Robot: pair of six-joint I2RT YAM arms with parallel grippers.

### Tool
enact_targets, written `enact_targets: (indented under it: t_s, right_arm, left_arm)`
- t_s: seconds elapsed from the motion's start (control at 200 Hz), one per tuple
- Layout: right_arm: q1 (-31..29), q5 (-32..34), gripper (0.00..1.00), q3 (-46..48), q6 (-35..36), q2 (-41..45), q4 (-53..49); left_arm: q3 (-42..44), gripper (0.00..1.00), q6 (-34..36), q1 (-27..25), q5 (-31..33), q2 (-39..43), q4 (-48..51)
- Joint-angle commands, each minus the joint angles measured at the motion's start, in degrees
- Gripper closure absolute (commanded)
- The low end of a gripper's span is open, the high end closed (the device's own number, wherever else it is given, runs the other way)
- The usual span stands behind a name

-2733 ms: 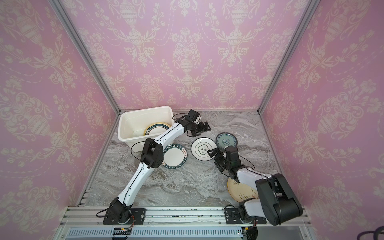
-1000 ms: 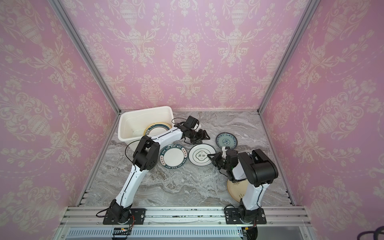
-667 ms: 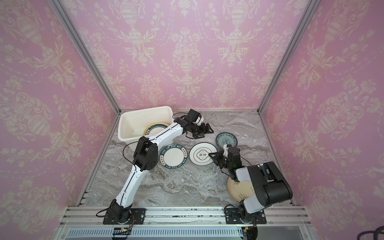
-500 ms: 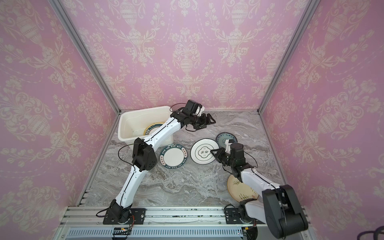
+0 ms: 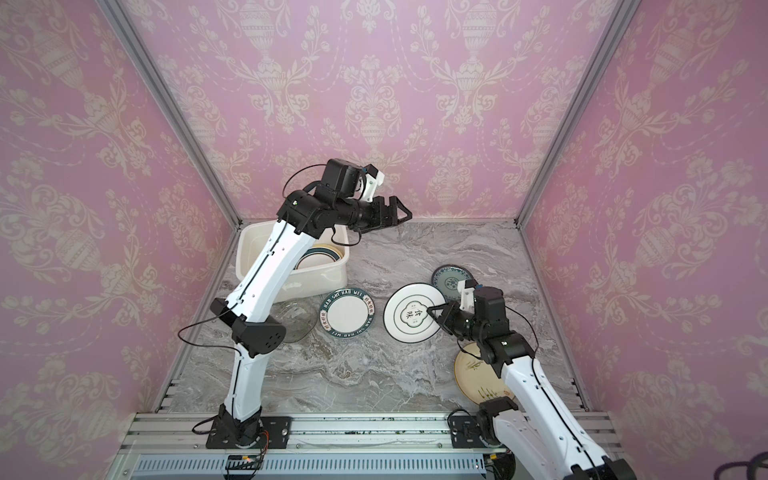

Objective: Place the plates into the plastic bin on the countertop
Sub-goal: 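Close the left gripper on the upright plate's opposite rim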

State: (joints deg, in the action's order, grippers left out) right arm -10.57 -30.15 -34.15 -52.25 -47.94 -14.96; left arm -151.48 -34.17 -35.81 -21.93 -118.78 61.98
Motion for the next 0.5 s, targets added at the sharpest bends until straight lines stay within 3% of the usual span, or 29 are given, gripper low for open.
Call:
enact_targets:
  t_s: [0.0, 0.165, 0.32, 0.41, 0.495]
  right_arm:
    - [0.2, -2.5, 1.00, -5.9, 0.4, 2.1, -2.6]
    - [0.2, -3.5, 1.00, -9.2, -1.1, 2.9, -2.8]
    - [0.0, -6.7, 1.00, -8.9, -5.4, 3.1, 3.0]
    - [-0.4, -7.7, 1.00, -8.7, -6.6, 2.5, 6.1]
    - [-1.6, -7.5, 1.00, -9.6, -6.5, 1.2, 6.7]
  left_arm:
    - [5.1, 0.06, 5.6, -0.1, 2.6, 6.0, 7.5]
    - [15.4, 0.06, 6.5, 0.1, -0.2, 13.3, 7.7]
    - [24.7, 0.05, 5.4, 1.9, -7.1, 19.3, 4.1]
    - [32.7, 0.05, 4.7, 4.0, -10.2, 24.7, -1.0]
    - [44.4, 0.05, -0.4, 8.9, -16.0, 31.5, -9.8]
